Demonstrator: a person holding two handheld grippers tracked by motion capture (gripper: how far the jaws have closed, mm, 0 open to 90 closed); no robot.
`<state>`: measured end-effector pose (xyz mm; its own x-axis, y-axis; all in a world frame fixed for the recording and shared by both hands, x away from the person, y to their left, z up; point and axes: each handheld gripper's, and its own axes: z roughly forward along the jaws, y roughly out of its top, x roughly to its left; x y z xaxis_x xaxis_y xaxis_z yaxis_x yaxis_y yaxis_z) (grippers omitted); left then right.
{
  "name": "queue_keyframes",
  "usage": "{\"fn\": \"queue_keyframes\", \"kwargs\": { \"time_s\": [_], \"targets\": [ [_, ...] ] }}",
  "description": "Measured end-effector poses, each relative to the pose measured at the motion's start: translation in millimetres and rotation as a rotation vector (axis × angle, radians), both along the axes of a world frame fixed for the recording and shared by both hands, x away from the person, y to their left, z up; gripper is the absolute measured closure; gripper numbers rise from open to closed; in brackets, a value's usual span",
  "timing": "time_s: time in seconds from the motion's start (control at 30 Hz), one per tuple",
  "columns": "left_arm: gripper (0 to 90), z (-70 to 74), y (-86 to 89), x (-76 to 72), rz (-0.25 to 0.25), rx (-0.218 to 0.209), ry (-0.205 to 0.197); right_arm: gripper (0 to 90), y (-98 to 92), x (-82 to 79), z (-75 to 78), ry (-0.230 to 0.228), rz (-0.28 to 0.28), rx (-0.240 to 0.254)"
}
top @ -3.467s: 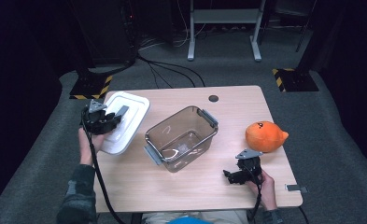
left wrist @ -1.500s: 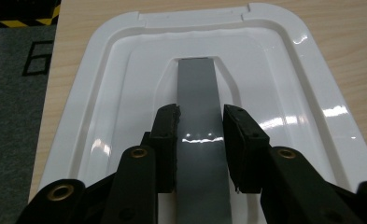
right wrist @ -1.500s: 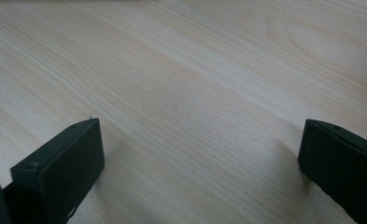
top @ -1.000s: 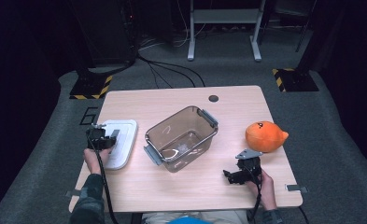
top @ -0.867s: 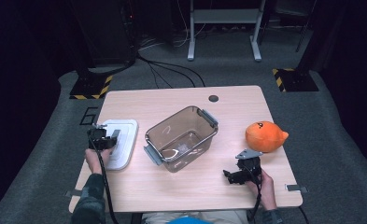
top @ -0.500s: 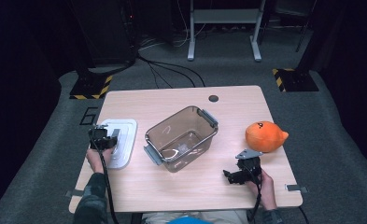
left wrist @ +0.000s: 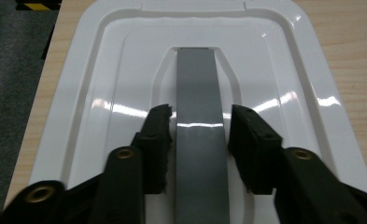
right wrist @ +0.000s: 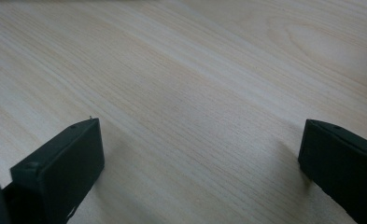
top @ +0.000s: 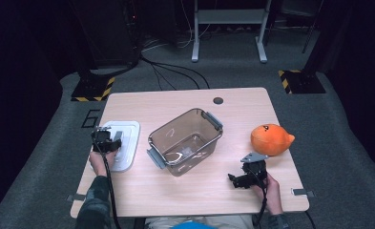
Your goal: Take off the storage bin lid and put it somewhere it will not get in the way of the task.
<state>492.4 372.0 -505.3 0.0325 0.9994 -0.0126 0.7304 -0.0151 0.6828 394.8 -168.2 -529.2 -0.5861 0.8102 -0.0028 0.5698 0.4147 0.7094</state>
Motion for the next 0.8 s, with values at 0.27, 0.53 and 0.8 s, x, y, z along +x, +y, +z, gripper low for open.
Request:
{"fn": "queue_keyframes", "kwargs": {
  "time_s": [0.27,0.53,0.8],
  "targets": [
    [18.9,8.2,-1.9,-5.1,-0.036,0.008,0.023,0.0,-0.1,0.1,0.0,-0.002,0.002,-0.002],
    [3.6,20.7,-14.2,-14.8,-0.153,0.014,0.046,0.0,-0.2,0.1,0.0,-0.002,0.004,-0.002],
    [0.0,28.1,-24.7,-29.8,-0.251,-0.002,0.0,0.0,-0.1,0.1,0.0,-0.001,0.003,-0.001]
  ]
}}
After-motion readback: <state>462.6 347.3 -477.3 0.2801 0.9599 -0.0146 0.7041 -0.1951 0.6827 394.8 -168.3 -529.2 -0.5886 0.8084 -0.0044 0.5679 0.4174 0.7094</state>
